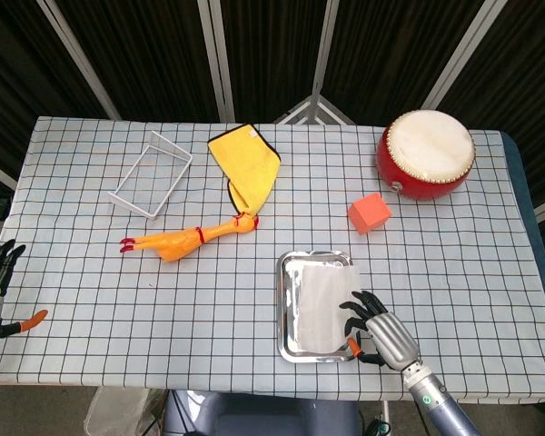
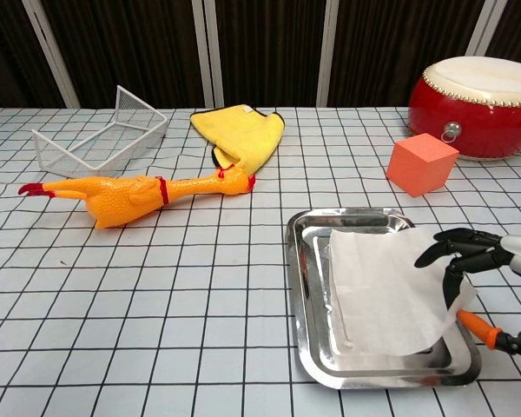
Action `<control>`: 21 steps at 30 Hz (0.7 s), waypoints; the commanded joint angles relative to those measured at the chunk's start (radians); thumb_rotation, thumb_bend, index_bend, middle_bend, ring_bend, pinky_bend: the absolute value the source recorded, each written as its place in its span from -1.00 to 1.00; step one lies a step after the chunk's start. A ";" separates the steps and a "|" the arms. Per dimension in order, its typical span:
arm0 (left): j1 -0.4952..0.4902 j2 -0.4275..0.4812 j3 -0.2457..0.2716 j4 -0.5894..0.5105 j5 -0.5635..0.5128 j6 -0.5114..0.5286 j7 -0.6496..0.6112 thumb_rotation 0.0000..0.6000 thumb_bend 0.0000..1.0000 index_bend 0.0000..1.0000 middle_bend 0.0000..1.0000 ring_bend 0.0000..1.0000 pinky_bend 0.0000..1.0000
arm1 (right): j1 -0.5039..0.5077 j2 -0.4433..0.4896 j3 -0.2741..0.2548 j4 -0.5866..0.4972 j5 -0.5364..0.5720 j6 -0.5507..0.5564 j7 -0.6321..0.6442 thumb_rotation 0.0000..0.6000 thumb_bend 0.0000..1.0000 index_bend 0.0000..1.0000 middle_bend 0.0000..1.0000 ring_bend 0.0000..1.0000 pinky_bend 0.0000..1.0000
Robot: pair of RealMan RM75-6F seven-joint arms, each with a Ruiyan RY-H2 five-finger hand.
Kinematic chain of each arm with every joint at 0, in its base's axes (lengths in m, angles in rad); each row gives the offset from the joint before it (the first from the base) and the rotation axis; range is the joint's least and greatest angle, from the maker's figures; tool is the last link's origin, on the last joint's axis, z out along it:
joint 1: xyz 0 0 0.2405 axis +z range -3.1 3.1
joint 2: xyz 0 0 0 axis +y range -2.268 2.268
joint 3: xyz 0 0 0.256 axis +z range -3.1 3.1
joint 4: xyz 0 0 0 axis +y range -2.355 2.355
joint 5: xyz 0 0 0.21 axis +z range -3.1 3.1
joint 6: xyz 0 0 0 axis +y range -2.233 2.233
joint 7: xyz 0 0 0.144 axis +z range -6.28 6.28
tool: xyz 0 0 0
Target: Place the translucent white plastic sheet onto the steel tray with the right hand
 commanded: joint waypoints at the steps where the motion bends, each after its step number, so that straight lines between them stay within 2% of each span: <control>1: 0.000 -0.001 0.001 0.000 0.001 -0.002 0.003 1.00 -1.00 -1.00 -1.00 -1.00 -1.00 | -0.007 0.006 -0.014 -0.008 -0.022 0.019 -0.010 1.00 0.17 0.52 -0.53 -0.89 -1.00; 15: -0.001 0.000 0.000 -0.001 -0.002 -0.002 0.002 1.00 -1.00 -1.00 -1.00 -1.00 -1.00 | 0.008 -0.031 0.024 0.024 0.040 -0.015 -0.051 1.00 0.18 0.51 -0.53 -0.92 -1.00; 17: -0.001 0.000 0.000 -0.001 -0.001 -0.002 0.003 1.00 -1.00 -1.00 -1.00 -1.00 -1.00 | 0.005 -0.028 0.024 0.023 0.044 -0.013 -0.059 1.00 0.10 0.37 -0.54 -0.97 -1.00; 19: 0.000 0.000 0.000 -0.001 0.000 0.000 0.003 1.00 -1.00 -1.00 -1.00 -1.00 -1.00 | 0.000 -0.023 0.021 0.020 0.043 -0.005 -0.070 1.00 -0.06 0.11 -0.59 -1.00 -1.00; 21: 0.000 0.000 0.001 0.000 0.001 0.000 0.003 1.00 -1.00 -1.00 -1.00 -1.00 -1.00 | -0.011 -0.015 0.014 0.009 0.038 0.013 -0.084 1.00 -0.20 -0.23 -0.72 -1.00 -1.00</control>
